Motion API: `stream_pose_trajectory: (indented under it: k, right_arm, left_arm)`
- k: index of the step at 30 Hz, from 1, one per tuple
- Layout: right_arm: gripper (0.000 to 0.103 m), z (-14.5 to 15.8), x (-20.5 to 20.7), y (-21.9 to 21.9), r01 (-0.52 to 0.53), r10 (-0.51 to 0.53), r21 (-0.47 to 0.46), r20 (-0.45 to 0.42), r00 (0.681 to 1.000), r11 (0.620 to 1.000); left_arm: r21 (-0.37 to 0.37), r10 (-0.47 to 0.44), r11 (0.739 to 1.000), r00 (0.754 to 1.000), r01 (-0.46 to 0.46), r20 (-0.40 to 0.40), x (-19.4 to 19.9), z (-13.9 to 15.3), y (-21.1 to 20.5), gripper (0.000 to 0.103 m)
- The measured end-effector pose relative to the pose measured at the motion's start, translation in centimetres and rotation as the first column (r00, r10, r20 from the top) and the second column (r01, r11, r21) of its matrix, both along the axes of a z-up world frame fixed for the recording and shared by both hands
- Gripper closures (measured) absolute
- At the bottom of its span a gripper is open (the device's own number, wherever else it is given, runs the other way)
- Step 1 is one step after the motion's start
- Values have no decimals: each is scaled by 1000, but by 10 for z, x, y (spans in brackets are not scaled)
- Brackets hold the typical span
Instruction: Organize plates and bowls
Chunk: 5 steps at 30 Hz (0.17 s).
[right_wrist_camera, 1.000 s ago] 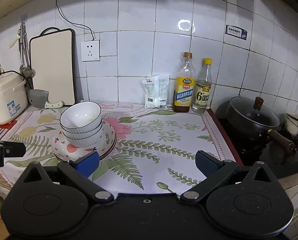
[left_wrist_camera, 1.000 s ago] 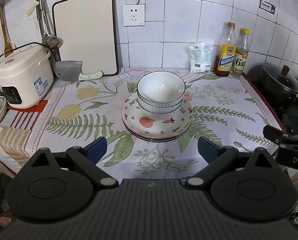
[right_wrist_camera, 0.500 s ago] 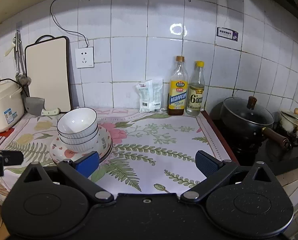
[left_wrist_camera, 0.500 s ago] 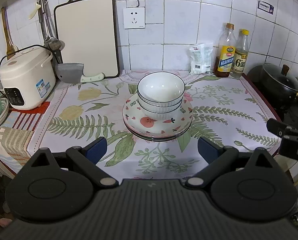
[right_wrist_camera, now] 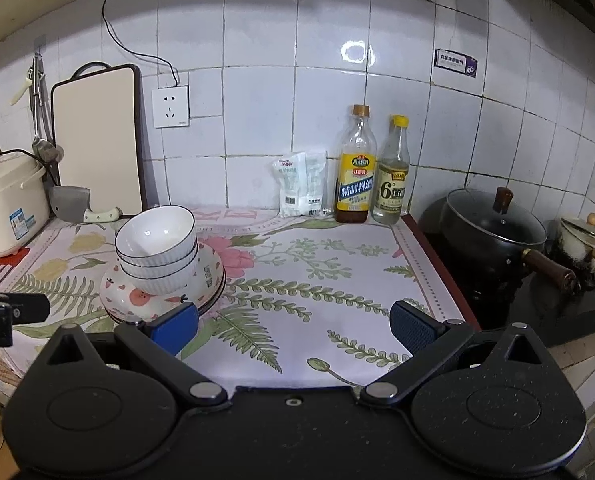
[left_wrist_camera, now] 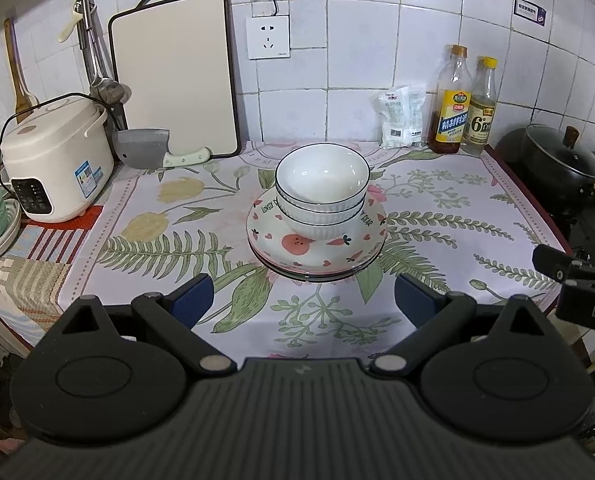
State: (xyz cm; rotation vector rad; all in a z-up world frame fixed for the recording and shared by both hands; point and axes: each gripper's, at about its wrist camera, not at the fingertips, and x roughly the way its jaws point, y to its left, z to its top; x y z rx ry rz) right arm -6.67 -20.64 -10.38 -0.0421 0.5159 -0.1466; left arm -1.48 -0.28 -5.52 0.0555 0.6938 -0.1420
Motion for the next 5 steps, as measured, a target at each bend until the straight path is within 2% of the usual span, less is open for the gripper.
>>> stream_pose_trajectory:
  k: [5]
  right_arm:
    - [0, 1, 0, -1, 6, -6, 1, 6, 1000, 1000]
  left_arm:
    - [-2, 1, 1000, 1000, -1, 0, 0, 1, 0, 5]
